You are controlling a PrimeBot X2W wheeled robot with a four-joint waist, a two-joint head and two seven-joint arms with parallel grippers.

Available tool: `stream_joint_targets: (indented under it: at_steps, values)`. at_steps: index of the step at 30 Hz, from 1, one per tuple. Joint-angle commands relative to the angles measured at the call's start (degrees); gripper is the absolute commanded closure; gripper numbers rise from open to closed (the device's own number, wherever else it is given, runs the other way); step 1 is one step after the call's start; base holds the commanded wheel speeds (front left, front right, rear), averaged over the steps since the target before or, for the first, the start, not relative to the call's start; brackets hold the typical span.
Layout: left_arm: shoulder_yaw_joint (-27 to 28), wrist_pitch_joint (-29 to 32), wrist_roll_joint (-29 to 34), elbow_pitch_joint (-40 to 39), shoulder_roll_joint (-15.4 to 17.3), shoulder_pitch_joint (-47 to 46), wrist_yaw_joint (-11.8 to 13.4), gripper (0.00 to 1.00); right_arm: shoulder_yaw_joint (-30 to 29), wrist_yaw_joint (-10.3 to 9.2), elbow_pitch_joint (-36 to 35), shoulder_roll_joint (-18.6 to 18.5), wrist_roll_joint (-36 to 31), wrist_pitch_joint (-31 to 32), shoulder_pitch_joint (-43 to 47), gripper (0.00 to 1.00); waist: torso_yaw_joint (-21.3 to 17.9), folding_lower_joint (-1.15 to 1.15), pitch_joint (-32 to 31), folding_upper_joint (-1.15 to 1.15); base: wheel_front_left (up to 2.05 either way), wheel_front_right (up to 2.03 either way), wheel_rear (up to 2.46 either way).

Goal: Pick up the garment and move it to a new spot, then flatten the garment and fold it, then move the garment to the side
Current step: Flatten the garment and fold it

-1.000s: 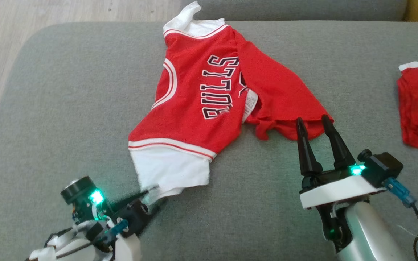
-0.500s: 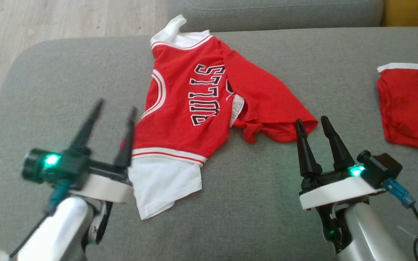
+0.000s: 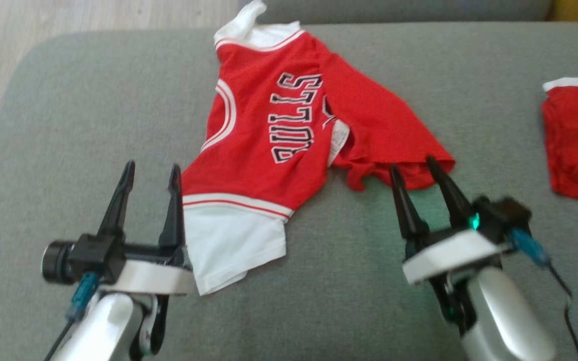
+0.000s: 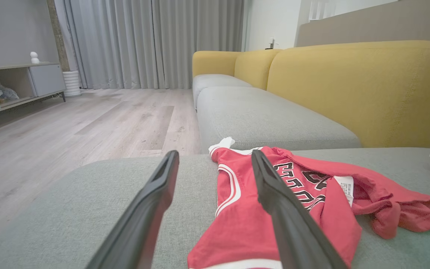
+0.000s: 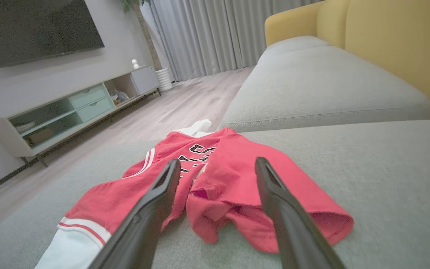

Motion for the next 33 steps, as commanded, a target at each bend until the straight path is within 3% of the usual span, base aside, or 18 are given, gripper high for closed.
stream_joint_targets:
  at_steps: [1, 5, 13, 14, 15, 16, 24, 33]
  values:
    - [2.9, -0.5, 0.6, -1.6, 0.3, -3.4, -0.4, 0.00, 1.6, -0.04, -1.2, -0.1, -0.7, 0.7, -3.8, 0.00, 1.1, 0.00, 1.6, 0.00, 0.00, 0.00, 0.00]
    - [3.9, -0.5, 0.9, -0.7, -2.0, -4.0, -2.1, 0.00, 2.6, -0.04, 3.8, -0.1, -2.8, 3.9, -8.7, 0.00, 3.1, 0.00, 4.1, 0.00, 0.00, 0.00, 0.00]
    - [5.7, -0.5, 2.5, 0.6, -3.9, -5.3, -4.5, 0.00, 2.1, -0.04, 11.5, -0.1, -3.0, 4.2, -13.9, 0.00, 5.4, 0.00, 6.3, 0.00, 0.00, 0.00, 0.00]
    - [6.0, -0.5, 2.7, 0.8, -4.1, -5.3, -4.8, 0.00, 2.0, -0.04, 12.4, -0.1, -2.9, 3.9, -14.3, 0.10, 5.6, 0.00, 6.4, 0.00, 0.00, 0.00, 0.00]
    - [6.2, -0.5, 2.9, 1.0, -4.4, -5.4, -5.1, 0.00, 2.1, -0.04, 13.2, -0.1, -2.7, 3.5, -14.7, 0.36, 5.8, 0.00, 6.5, 0.00, 0.00, 0.00, 0.00]
    - [6.4, -0.5, 3.2, 1.1, -4.6, -5.4, -5.3, 0.00, 2.1, -0.04, 13.9, -0.1, -2.4, 3.2, -15.0, 1.00, 6.0, 0.00, 6.5, 0.00, 0.00, 0.00, 0.00]
    - [8.4, -0.5, 4.6, 2.4, -6.0, -4.2, -6.7, 0.00, 1.4, -0.04, 17.3, -0.1, -1.2, 0.4, -16.5, 1.00, 5.4, 0.00, 5.6, 0.00, 0.00, 0.00, 0.00]
    - [10.2, -0.5, 6.1, 2.3, -7.5, -2.8, -7.9, 0.00, -3.4, -0.04, 12.3, -0.1, -4.6, 0.9, -17.5, 1.00, 1.5, 0.00, 3.7, 0.00, 0.00, 0.00, 0.00]
